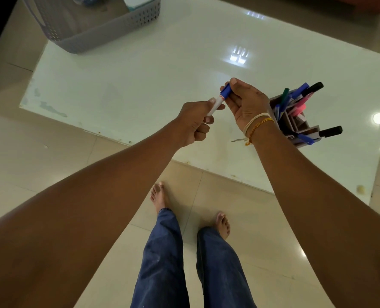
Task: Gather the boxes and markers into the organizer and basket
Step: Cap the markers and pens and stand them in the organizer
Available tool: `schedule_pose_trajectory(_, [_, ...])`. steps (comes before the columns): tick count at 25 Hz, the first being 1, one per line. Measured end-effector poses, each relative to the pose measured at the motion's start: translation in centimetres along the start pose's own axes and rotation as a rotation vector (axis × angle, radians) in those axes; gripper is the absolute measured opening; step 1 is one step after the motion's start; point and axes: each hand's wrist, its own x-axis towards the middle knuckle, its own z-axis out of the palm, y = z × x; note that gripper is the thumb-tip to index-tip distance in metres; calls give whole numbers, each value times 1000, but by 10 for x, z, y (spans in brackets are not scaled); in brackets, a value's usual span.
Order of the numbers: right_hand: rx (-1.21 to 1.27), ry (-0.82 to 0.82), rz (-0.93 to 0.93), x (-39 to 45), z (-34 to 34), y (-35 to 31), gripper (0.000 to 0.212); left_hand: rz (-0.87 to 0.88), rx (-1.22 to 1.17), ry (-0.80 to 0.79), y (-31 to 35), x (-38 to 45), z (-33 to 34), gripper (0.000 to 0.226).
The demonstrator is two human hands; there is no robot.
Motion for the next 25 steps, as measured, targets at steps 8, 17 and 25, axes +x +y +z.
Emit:
schedule_pose_trajectory(8, [-334, 23, -116, -31, -33, -23, 20, 23, 149, -38, -25, -10, 40, 42])
schedule_pose_trajectory(17, [-618, 568, -949, -56, -129, -93, 10, -22, 378, -14, -47, -2, 125, 28])
schedule_pose_trajectory(25, [-722, 535, -889, -47, -167, -88, 9, 12, 414, 43, -54, 17, 164, 16])
